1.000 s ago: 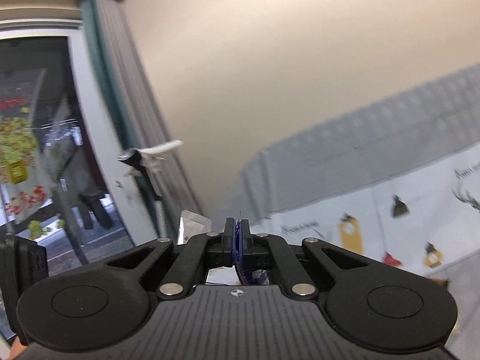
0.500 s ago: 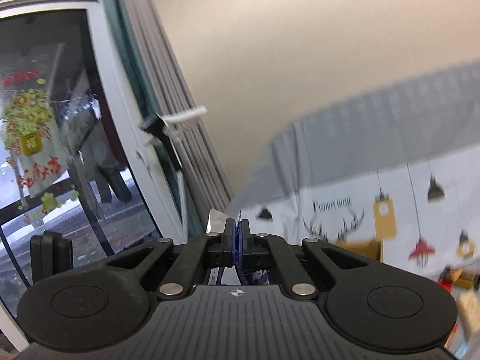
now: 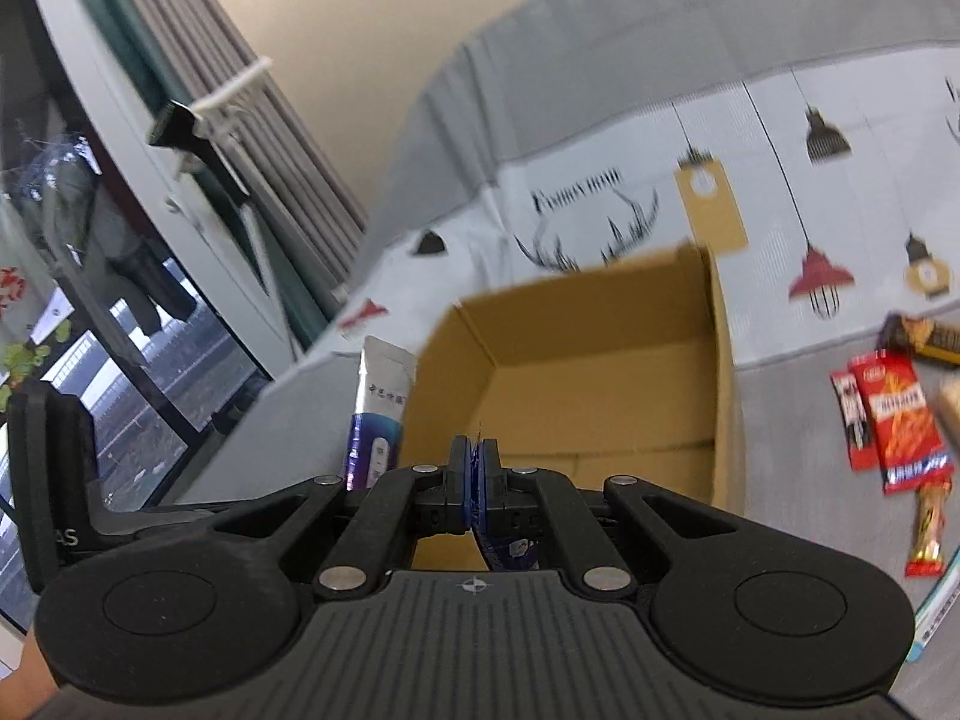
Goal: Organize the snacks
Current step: 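Carry pen and purple bar over the box and release both inside, then grasp the wrapped candy with left tool while right tool grasps blue tube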
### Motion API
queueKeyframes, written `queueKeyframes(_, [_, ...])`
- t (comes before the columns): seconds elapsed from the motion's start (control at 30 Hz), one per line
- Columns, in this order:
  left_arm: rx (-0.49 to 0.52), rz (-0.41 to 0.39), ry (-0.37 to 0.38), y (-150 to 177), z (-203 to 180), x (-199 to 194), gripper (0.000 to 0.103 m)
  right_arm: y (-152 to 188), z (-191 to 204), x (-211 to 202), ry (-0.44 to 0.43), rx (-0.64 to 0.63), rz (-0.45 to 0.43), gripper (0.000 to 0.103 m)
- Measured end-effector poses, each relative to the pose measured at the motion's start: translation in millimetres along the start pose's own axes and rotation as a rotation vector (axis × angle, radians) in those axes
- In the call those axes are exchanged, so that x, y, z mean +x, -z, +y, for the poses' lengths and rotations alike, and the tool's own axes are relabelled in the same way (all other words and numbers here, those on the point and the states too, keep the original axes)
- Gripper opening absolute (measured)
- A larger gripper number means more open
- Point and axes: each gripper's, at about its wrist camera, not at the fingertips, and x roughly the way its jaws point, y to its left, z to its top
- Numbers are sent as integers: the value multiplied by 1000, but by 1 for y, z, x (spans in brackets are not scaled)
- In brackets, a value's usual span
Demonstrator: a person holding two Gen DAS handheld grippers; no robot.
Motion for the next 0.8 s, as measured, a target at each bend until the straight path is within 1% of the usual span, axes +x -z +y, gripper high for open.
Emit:
queueKeyframes(0.1, [-14,37,-28,3,7,15,11,4,-7,19,12,15,45,2])
queueKeyframes(0.17, [-26,50,-37,4,12,19,11,5,-11,28,13,30,62,2])
queueKeyframes(0.2, [-34,47,-45,2,13,18,13,3,-12,30,18,30,61,6])
queueKeyframes(0.23, [-41,43,-55,1,14,15,18,2,-12,30,24,27,56,7])
queueKeyframes(0.27, [-50,42,-59,-1,13,11,48,1,-12,28,33,24,46,23])
queueKeyframes(0.3, [-59,33,-61,-3,11,7,83,1,-14,24,40,21,37,64])
queueKeyframes(0.33, [-64,3,-60,-5,6,-2,94,1,-17,18,55,20,21,82])
queueKeyframes(0.37, [-56,-43,-55,-5,-2,-12,99,3,-21,10,61,17,-6,96])
queueKeyframes(0.4, [-30,-72,-46,-6,-12,-20,99,6,-26,-1,63,11,-44,95])
queueKeyframes(0.47, [30,-90,-14,-6,-35,-30,99,13,-38,-22,84,3,-81,95])
queueKeyframes(0.57, [122,-101,59,-1,-81,-32,99,30,-66,-51,173,24,-105,95])
queueKeyframes(0.7, [257,-86,113,14,-153,-16,98,44,-114,-93,293,62,-108,95])
queueKeyframes(0.73, [276,-78,128,18,-168,-11,96,46,-128,-104,323,75,-105,95])
queueKeyframes(0.8, [288,-46,167,28,-195,4,87,51,-156,-125,364,118,-108,95])
